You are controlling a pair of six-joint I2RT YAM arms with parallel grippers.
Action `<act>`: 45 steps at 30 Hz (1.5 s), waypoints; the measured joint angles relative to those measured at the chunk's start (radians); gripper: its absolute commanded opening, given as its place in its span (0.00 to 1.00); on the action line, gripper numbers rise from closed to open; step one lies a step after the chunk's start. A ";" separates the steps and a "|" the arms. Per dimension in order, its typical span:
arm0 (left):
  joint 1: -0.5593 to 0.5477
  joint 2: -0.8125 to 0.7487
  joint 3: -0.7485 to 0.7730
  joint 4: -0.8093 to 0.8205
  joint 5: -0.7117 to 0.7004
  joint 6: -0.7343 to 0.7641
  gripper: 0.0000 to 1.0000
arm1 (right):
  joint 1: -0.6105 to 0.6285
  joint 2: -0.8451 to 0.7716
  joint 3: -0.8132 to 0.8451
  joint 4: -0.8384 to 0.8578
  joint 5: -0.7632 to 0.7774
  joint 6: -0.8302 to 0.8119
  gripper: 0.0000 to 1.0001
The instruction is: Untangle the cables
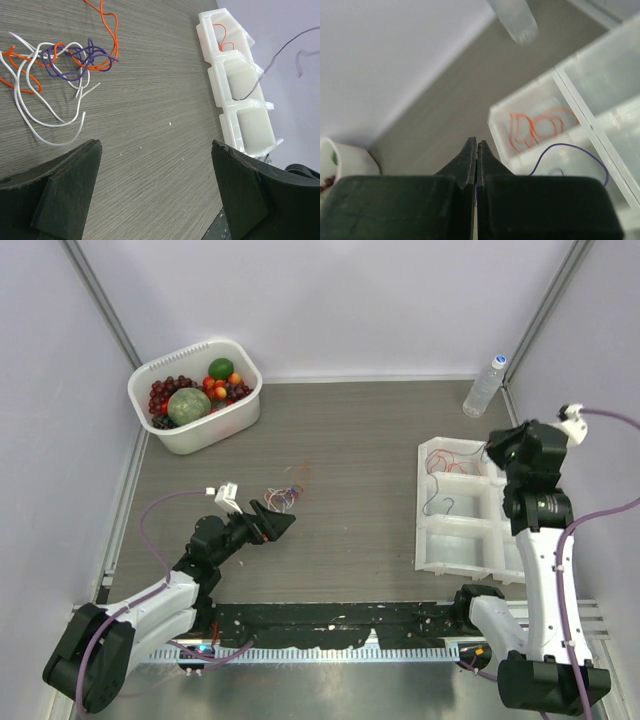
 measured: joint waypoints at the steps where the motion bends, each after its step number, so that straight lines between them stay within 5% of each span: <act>1: 0.000 0.000 0.000 0.000 0.000 0.000 0.95 | 0.000 -0.019 -0.043 -0.015 -0.005 0.001 0.01; 10: 0.000 0.016 0.000 0.001 0.003 0.000 0.95 | 0.000 -0.093 -0.296 -0.226 -0.087 0.011 0.01; 27: 0.000 0.018 0.000 0.000 0.011 0.000 0.95 | -0.045 0.148 -0.328 -0.103 -0.272 0.040 0.01; 38: 0.000 0.018 0.000 0.000 0.012 0.000 0.95 | -0.102 0.190 -0.309 -0.100 0.028 -0.041 0.01; 45: 0.000 0.038 0.000 0.000 0.019 0.000 0.95 | -0.102 0.305 -0.297 -0.117 0.012 -0.127 0.36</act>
